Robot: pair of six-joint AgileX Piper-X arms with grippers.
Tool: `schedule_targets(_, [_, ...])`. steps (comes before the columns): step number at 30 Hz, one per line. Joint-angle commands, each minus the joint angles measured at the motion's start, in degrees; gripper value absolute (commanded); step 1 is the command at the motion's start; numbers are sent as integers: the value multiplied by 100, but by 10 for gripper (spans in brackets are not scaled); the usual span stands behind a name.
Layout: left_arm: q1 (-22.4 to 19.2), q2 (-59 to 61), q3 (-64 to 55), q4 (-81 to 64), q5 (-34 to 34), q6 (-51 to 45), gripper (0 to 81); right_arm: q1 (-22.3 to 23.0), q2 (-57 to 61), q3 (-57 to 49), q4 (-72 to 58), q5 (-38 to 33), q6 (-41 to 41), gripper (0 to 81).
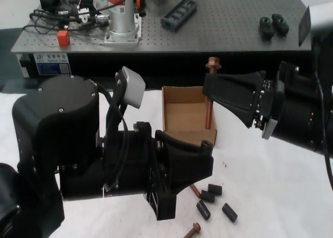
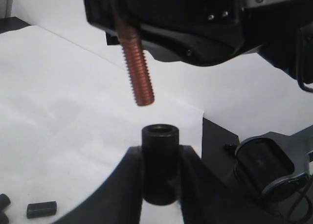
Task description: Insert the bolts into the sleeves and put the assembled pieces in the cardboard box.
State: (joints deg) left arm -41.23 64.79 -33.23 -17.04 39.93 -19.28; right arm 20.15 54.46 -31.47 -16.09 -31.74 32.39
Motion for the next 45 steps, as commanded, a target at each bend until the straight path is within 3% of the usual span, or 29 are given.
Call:
schedule_targets(1, [-13,-61,-22,-326,-46,-153,7,-5,7,1,-102,10,-25,22])
schedule_targets(14, [-13,-61,-22,-575,-506,-743,7,-5,7,1,-102,-235,-241,22])
schedule_targets(19, [-13,-61,-22,-575,-70,-762,7,-5,7,1,-102,127,-540,22])
schedule_targets(28, [-13,-61,-22,-423,-16,-762,7,-5,-4,1,-876,413,-495,22])
schedule_targets(45, [-13,-61,-22,-443,-377,-733,7,-5,-4,1,-316,-256,-258,22])
